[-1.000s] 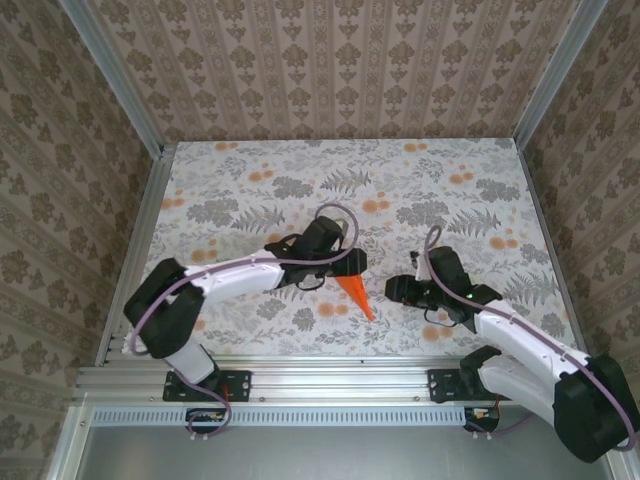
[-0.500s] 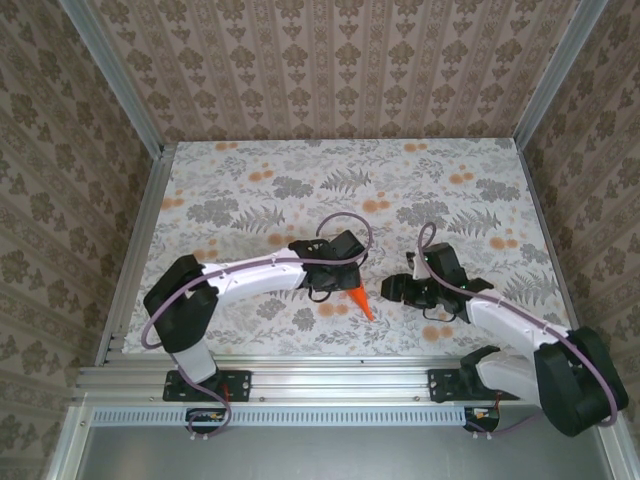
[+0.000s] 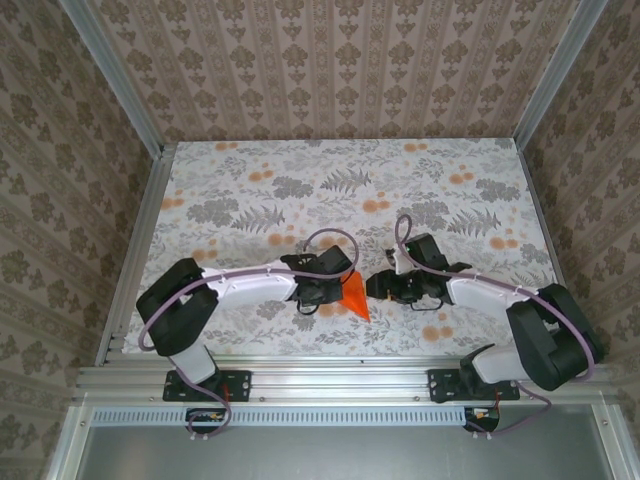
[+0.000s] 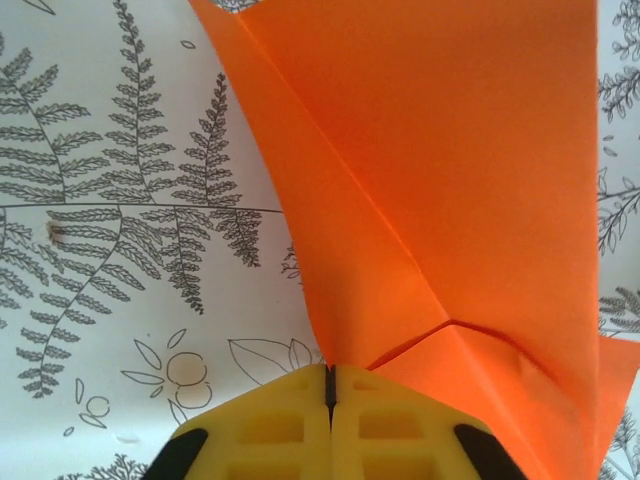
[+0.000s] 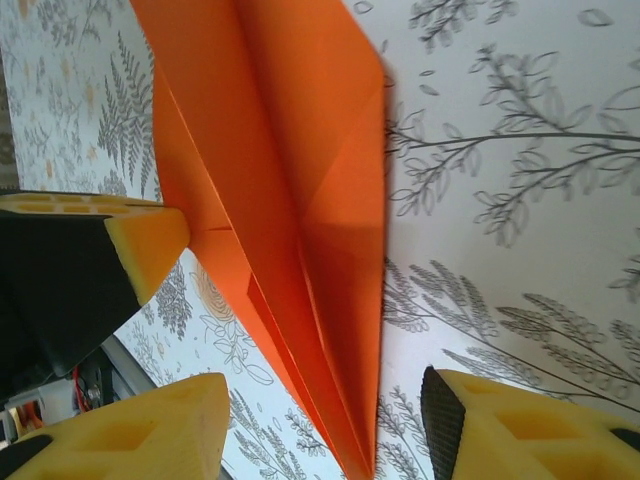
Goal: Fold a paper plane with a square sheet of paper (pick it up from the middle)
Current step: Turn over the paper plane at the center of the table.
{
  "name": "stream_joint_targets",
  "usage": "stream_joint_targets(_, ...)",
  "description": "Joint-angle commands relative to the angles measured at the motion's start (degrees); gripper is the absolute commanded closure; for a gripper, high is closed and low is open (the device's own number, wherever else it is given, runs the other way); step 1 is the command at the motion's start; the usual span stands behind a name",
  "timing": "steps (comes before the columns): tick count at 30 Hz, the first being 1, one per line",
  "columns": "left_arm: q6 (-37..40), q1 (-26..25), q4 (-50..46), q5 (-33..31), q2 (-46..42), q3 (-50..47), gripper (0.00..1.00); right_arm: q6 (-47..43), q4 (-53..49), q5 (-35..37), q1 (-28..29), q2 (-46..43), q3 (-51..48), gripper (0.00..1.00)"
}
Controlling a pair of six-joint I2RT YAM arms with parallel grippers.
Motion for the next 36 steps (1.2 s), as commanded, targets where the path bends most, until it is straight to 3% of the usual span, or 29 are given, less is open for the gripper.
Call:
stream_joint_targets(1, 1.3, 1.1, 4.6, 0.9, -2.9, -2.5, 0.98, -2.0, 0.0, -0.6, 1.8, 2.3, 2.6, 0.44)
stream_joint_targets(11, 4.6, 2.9, 9.3, 4.0, -3.3, -6.3, 1.00, -4.4, -3.3, 2.0, 5.2, 9.1, 8.5, 0.43)
stream_joint_targets(24, 4.4, 3.3, 10.5, 4.4, -3.6, -8.0, 1.00, -4.5, -4.9, 4.6, 8.6, 11.4, 11.1, 0.43)
stream_joint_targets(28, 4.2, 3.5, 11.1, 4.4, -4.0, -8.5, 1.00, -5.8, -6.9, 7.9, 10.2, 11.5, 11.8, 0.54)
stream_joint_targets(36, 4.1, 3.7, 12.2, 4.7, -3.7, -8.9, 0.99, -7.5, -10.8, 14.6, 13.2, 11.7, 13.3, 0.51)
